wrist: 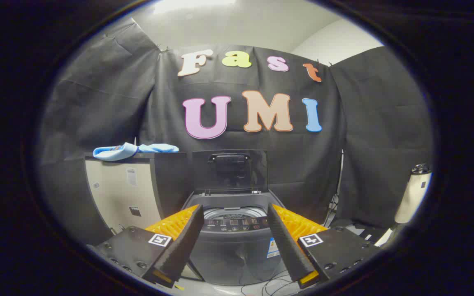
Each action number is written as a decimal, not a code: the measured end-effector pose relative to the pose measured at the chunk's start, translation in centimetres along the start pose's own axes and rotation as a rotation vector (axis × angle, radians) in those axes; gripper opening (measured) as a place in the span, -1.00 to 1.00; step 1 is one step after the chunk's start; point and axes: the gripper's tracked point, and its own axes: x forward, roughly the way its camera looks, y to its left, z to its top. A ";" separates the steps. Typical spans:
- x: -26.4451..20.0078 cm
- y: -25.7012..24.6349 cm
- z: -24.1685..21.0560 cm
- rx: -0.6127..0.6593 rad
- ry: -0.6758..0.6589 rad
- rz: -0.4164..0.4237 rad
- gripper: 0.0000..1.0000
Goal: Put the clothes into the washing machine and then close the washing machine lid.
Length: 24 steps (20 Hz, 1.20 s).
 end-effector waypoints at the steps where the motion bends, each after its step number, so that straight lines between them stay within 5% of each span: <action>1: 0.0 0.1 0.0 0.005 0.001 0.001 0.93; 13: 2.3 5.2 2.5 0.044 -0.019 0.053 0.93; 24: 8.4 20.4 7.7 0.105 0.049 0.221 0.94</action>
